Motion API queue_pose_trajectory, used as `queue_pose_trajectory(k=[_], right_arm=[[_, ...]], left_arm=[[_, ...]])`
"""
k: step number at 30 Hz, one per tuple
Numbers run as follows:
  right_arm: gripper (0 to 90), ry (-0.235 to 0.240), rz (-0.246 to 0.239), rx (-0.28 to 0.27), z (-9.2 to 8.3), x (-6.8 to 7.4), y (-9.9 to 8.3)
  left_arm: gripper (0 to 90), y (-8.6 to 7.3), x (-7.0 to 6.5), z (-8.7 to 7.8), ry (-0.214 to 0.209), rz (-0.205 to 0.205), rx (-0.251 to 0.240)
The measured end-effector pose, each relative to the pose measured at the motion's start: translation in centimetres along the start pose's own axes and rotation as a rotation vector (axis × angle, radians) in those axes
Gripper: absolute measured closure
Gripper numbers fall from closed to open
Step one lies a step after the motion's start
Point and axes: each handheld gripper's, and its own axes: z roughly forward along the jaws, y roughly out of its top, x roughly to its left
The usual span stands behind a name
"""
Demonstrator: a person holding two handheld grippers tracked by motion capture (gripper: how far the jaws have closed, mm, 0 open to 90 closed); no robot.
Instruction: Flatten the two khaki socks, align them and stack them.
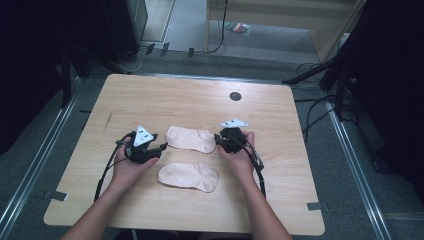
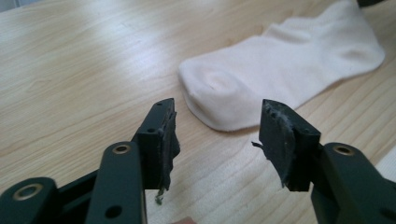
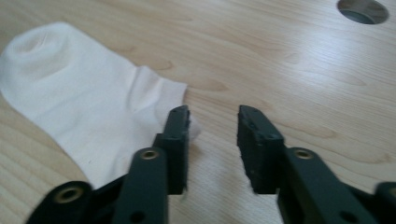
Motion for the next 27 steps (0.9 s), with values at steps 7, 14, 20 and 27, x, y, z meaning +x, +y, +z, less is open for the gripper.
queue_pose_trajectory(k=[7,14,20,27], right_arm=[[57.6,0.052,0.128,-0.078,-0.7,-0.9,-0.5],[52.1,0.101,0.173,-0.042,0.7,-0.1,-0.9],[86.0,0.103,0.187,-0.01,1.1,0.2,-1.2],[88.6,0.099,0.146,-0.046,-0.5,0.2,-0.9]], left_arm=[[51.0,0.7,1.4,1.1,-0.01,-0.205,-0.025],[55.4,1.6,1.2,3.8,0.006,-0.245,0.061],[87.8,1.8,0.8,4.5,-0.022,-0.229,0.132],[90.0,2.1,0.8,2.9,-0.068,-0.212,0.107]])
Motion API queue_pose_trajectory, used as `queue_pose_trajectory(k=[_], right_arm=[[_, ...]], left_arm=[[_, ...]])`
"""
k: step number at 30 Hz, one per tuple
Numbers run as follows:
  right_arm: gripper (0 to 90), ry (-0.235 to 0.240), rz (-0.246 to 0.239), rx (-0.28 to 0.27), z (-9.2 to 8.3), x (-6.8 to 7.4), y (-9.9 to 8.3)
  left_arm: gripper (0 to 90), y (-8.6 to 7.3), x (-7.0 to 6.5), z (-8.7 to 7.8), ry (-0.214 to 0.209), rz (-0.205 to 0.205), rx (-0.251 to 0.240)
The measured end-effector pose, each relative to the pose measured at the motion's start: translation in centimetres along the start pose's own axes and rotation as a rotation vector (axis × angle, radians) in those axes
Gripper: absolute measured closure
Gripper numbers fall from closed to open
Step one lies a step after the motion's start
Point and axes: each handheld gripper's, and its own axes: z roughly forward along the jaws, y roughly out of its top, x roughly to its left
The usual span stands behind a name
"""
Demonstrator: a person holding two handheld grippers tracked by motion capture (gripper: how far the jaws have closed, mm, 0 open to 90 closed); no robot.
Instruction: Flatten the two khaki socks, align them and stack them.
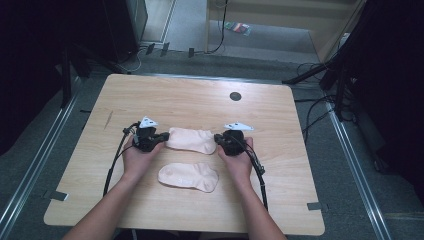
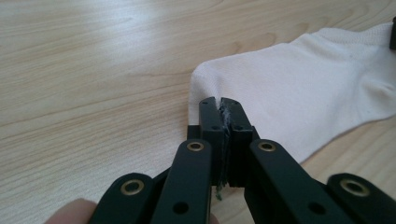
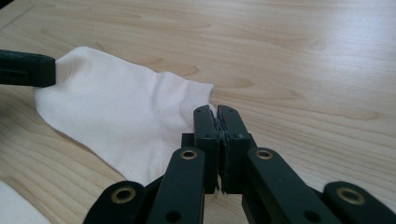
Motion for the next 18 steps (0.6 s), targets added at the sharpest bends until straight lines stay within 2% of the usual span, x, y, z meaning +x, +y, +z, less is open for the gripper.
queue_pose_trajectory(k=[3,6,11,18], right_arm=[[88.7,0.002,0.013,-0.022,-1.0,-0.1,0.1],[88.8,0.009,0.017,-0.041,-2.1,0.1,0.1],[88.8,0.026,0.006,-0.064,-3.9,0.8,0.0],[88.8,0.063,-0.024,-0.072,-6.3,2.3,-0.7]], left_arm=[[90.0,0.1,0.0,-1.1,-0.024,-0.007,-0.03],[90.0,0.2,-0.3,-2.3,-0.048,-0.031,-0.057],[90.0,-0.1,-1.1,-4.7,-0.062,-0.004,-0.096],[90.0,-1.8,-1.9,-7.5,-0.084,0.003,-0.114]])
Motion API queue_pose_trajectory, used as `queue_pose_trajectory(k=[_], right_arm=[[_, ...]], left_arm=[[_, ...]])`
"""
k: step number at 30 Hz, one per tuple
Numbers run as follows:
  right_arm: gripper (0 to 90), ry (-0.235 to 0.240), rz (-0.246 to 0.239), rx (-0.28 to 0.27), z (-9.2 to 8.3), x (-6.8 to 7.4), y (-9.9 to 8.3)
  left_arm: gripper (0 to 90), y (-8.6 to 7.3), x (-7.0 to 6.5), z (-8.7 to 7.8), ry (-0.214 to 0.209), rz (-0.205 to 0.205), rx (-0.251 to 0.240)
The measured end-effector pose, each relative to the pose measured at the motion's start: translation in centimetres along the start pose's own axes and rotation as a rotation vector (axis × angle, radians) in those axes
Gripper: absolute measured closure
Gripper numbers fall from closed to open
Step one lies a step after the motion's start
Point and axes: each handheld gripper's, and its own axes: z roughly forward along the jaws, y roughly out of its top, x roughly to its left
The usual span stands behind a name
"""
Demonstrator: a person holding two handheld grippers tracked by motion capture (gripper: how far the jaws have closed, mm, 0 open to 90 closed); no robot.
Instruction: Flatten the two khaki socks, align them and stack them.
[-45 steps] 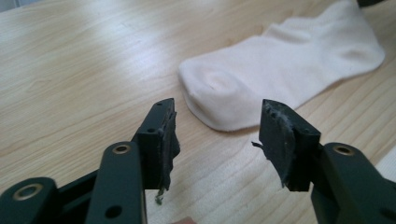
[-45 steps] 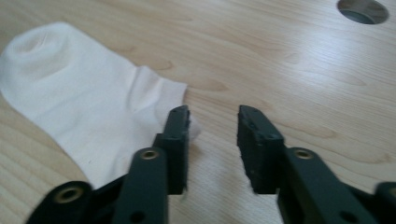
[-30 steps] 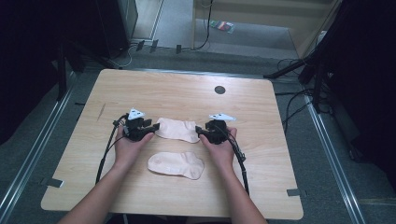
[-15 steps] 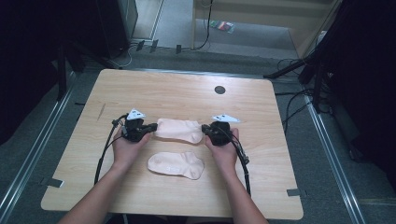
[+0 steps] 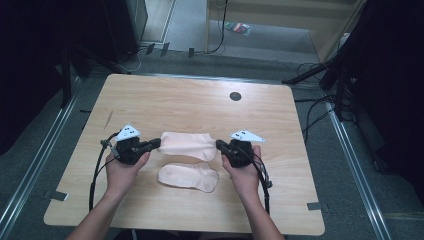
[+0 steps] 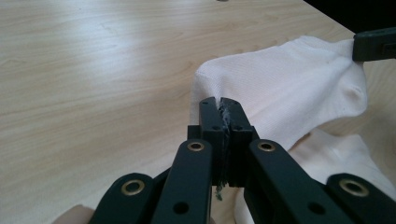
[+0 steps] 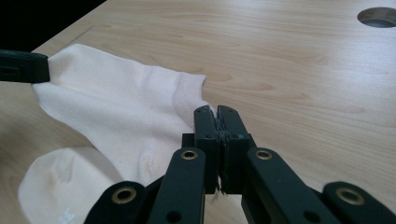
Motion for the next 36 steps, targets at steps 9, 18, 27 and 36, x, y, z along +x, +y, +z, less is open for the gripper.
queue_pose_trajectory(k=[9,18,27,36], right_arm=[[88.9,0.027,-0.001,0.017,-2.2,1.1,-1.9],[89.3,0.027,0.014,0.047,-3.8,1.6,-4.3],[89.7,0.016,0.045,0.066,-4.0,1.6,-6.0],[89.5,0.023,0.008,0.109,-2.9,2.2,-6.6]], left_arm=[[90.0,-2.5,-1.9,-1.7,-0.024,0.011,0.026],[90.0,-4.1,-3.5,-3.2,-0.017,0.04,0.051],[90.0,-5.3,-3.6,-2.9,0.004,0.055,0.089],[90.0,-5.7,-4.0,-2.1,0.016,0.08,0.108]])
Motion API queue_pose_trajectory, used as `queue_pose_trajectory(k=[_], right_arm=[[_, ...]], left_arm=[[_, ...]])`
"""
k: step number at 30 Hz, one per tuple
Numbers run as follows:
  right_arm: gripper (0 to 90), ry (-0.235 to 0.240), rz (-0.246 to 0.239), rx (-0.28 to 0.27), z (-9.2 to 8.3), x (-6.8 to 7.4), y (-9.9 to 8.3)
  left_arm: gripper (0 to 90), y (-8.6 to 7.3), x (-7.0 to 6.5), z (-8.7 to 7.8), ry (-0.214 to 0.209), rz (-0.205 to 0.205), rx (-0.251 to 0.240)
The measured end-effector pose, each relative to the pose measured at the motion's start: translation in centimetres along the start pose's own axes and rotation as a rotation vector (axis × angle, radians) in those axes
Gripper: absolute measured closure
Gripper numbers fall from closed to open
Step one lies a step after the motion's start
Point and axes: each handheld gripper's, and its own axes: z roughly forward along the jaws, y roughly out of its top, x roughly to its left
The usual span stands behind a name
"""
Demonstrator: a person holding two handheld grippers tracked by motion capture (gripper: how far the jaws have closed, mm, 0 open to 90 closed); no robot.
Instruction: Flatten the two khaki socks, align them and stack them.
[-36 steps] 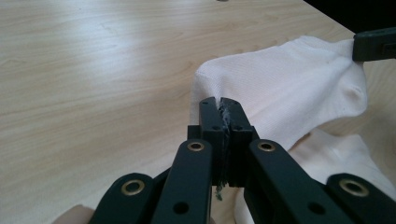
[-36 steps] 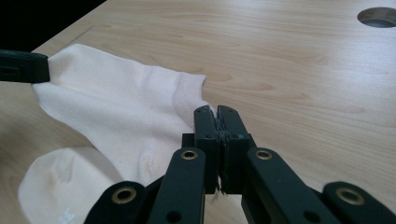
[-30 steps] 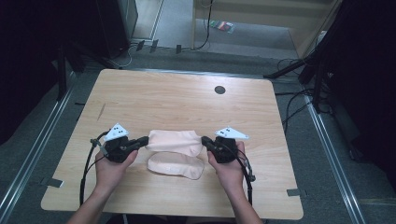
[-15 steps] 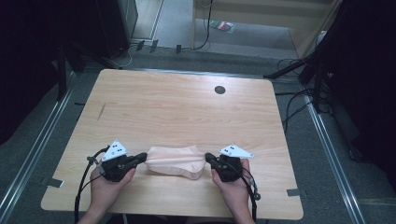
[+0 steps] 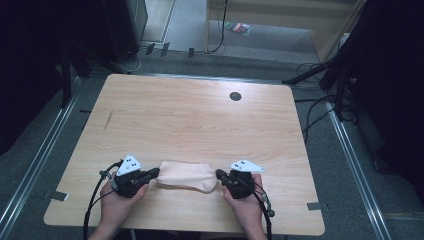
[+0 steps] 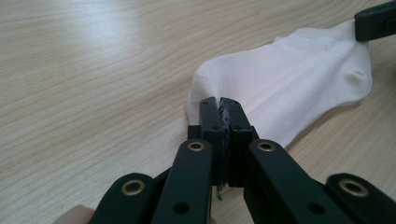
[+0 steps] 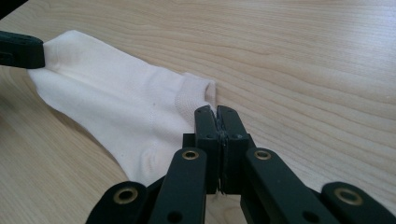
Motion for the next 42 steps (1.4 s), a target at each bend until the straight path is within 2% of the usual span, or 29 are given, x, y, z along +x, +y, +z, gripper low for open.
queue_pose_trajectory(k=[2,10,13,20,28,32,37,39,42], right_arm=[[89.4,-0.004,-0.014,0.003,0.2,0.1,0.1],[89.4,-0.01,-0.009,-0.012,0.2,-0.1,0.2],[89.4,-0.011,-0.02,-0.011,0.3,-0.2,0.2],[89.3,-0.004,-0.018,0.024,0.7,0.0,0.0],[89.2,-0.031,-0.03,0.059,1.8,-0.2,-0.5],[89.2,-0.041,-0.028,0.058,2.2,-0.6,-0.4],[88.9,-0.047,-0.035,0.043,2.6,-0.8,-0.2],[83.8,-0.042,-0.037,0.026,2.6,-0.9,-0.2],[54.9,-0.033,-0.041,-0.01,2.3,-1.0,-0.1]], left_arm=[[90.0,0.0,-0.2,0.1,0.001,0.005,0.003],[90.0,0.0,-0.3,0.3,0.012,0.008,-0.002],[90.0,-0.1,-0.3,0.6,0.014,0.013,0.012],[90.0,-0.3,-0.2,1.1,0.025,0.015,0.034],[90.0,-0.6,0.1,1.6,0.012,0.004,0.054],[90.0,-0.8,-0.2,1.7,0.003,0.007,0.059],[89.9,-0.9,-0.1,1.7,-0.011,-0.013,0.053],[88.6,-1.1,0.2,1.6,-0.025,-0.032,0.027],[71.1,-1.3,0.8,1.2,-0.053,-0.063,-0.044]])
